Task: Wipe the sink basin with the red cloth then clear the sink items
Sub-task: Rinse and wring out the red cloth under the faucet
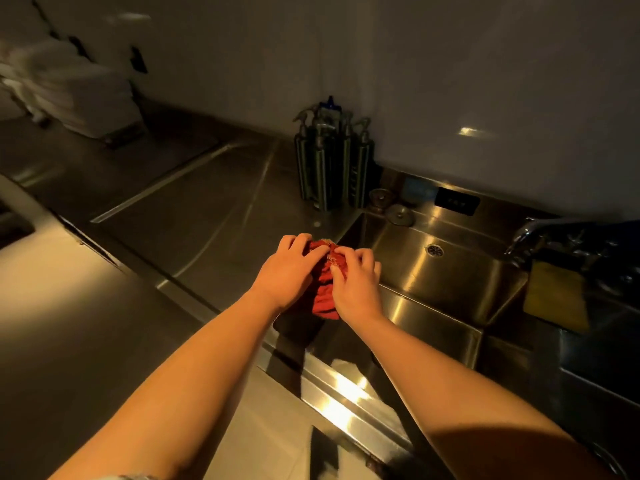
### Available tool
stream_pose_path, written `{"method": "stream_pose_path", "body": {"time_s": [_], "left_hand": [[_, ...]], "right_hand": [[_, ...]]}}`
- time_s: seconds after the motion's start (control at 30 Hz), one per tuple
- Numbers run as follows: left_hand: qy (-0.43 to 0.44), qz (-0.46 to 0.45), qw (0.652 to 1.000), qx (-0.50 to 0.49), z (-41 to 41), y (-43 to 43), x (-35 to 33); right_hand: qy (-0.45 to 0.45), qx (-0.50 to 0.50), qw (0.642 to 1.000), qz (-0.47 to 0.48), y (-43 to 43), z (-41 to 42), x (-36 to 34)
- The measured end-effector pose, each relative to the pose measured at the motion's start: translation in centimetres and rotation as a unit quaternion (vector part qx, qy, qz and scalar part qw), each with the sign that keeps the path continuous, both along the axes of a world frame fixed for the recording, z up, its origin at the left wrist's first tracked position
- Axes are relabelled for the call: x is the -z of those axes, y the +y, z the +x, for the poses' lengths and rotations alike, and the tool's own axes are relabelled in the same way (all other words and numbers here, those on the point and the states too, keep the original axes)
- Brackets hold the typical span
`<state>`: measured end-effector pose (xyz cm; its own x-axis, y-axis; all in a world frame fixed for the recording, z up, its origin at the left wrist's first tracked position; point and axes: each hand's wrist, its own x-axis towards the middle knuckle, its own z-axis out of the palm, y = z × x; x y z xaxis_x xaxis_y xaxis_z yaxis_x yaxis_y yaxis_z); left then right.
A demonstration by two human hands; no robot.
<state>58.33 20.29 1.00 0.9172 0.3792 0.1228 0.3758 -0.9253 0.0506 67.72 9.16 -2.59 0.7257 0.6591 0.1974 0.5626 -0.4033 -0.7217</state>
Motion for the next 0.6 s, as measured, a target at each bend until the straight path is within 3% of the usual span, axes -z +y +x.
{"method": "stream_pose_path", "body": {"time_s": [0.33, 0.6], "left_hand": [[0.015, -0.012, 1.000, -0.018, 2.0, 8.7, 1.2], [0.026, -0.028, 0.999, 0.030, 3.5, 17.6, 1.5]], "right_hand": [[0.019, -0.009, 1.000, 0.000, 8.3, 1.5, 0.5], [0.053, 0.021, 0.998, 0.002, 16.7, 2.2, 1.7]]}}
